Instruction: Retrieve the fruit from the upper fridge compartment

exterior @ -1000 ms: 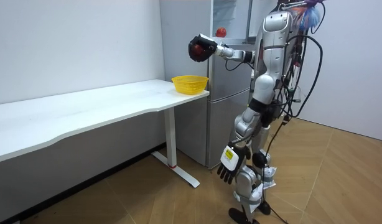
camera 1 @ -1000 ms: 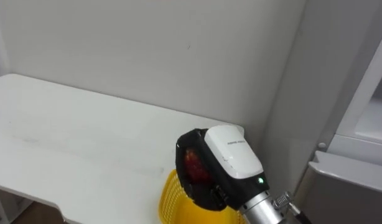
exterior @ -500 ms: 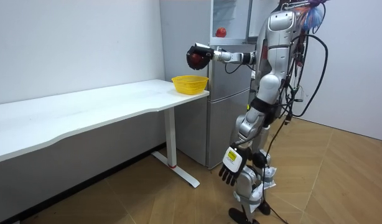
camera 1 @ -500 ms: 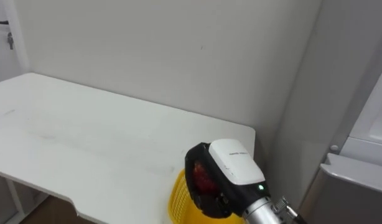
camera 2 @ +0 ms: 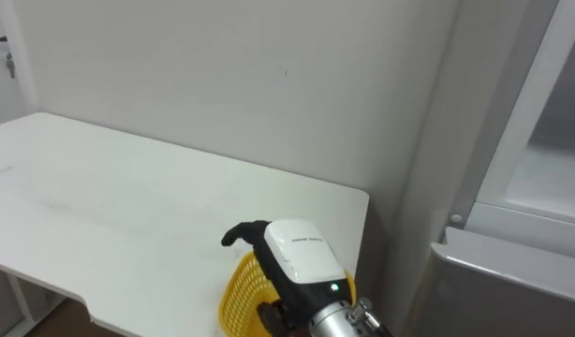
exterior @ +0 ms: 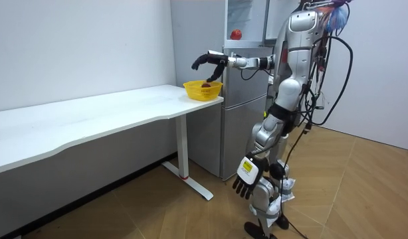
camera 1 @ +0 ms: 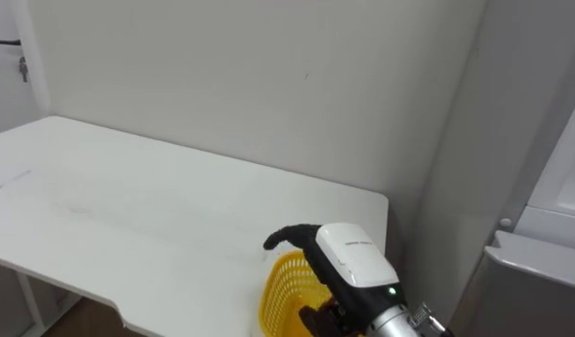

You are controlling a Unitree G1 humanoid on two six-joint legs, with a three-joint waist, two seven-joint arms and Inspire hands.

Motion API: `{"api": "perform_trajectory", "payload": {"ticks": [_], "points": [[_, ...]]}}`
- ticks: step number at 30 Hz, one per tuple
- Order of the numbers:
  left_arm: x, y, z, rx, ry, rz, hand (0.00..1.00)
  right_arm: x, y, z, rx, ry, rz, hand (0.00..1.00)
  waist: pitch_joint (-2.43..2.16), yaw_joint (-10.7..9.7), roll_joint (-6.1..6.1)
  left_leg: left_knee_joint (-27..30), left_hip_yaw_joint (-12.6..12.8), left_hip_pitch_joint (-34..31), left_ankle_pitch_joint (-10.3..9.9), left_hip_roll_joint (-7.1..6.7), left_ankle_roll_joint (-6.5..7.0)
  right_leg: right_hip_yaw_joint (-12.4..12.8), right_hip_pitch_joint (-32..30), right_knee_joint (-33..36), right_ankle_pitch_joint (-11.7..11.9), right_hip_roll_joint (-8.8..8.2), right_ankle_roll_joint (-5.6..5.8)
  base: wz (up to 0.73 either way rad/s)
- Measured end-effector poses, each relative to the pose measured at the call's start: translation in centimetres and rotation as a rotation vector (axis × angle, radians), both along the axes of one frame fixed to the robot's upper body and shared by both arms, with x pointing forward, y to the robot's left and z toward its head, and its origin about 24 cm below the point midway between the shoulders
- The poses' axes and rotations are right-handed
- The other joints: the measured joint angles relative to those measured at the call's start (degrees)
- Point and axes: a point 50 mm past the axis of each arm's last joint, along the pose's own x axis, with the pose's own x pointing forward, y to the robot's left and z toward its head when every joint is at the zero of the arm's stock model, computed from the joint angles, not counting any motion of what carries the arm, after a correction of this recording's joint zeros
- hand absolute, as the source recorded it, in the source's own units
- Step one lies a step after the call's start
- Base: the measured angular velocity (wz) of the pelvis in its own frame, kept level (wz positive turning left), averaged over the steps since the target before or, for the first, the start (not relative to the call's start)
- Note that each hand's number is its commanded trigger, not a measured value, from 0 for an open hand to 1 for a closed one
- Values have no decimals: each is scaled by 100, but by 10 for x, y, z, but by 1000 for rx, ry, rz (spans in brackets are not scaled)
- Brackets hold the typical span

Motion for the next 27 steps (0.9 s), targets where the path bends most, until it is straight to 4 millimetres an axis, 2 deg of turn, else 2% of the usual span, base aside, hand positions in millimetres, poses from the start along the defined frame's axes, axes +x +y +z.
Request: {"api": "perform_trajectory", "payload": {"ticks": [27], "points": [[4,-1,1,-6,-11,-3,0,0,0,-3,-11,37,8,0,0,-30,6,-3,-1,3,1,-1,0,10,2,0,0,0,1,0]]}}
